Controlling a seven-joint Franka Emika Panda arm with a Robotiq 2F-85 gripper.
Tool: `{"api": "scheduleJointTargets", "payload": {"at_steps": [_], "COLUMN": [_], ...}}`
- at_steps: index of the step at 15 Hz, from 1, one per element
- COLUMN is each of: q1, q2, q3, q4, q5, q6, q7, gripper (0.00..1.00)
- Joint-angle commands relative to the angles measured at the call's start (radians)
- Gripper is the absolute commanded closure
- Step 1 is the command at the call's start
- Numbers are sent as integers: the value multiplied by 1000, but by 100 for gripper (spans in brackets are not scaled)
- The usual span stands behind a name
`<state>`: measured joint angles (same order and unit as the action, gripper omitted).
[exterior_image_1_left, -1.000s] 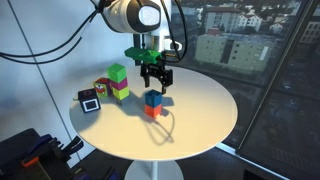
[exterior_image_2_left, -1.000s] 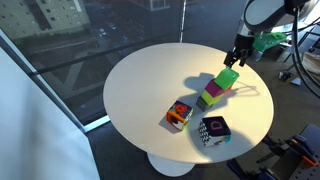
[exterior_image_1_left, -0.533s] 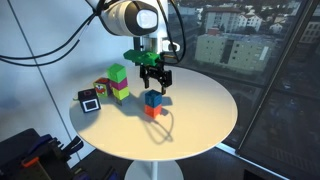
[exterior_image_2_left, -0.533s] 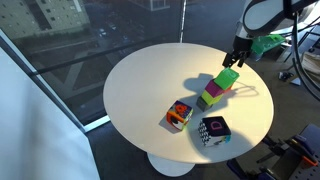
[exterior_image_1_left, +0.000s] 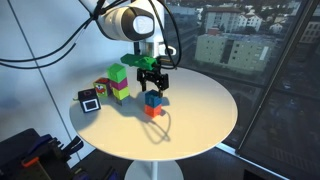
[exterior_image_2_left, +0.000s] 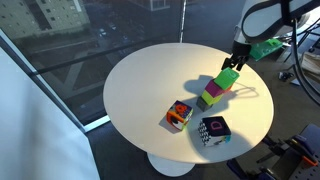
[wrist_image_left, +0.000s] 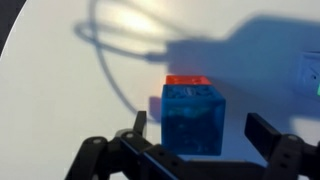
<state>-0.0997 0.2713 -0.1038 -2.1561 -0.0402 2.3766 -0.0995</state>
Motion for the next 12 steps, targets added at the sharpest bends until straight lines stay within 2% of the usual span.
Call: {"api": "scheduleJointTargets", "payload": {"at_steps": [1,9,10,11,12], "q1": [3,4,3,4,4], "q2": [0,27,28,28,27], "q3": [1,1,1,1,0], "q4": [-14,2,1,0,-1], "q5": [-25,-22,-22,-23,-24], "q6": [22,45,50,54,55], "q7": [14,19,18,18,19], "gripper": [0,0,25,26,34]}}
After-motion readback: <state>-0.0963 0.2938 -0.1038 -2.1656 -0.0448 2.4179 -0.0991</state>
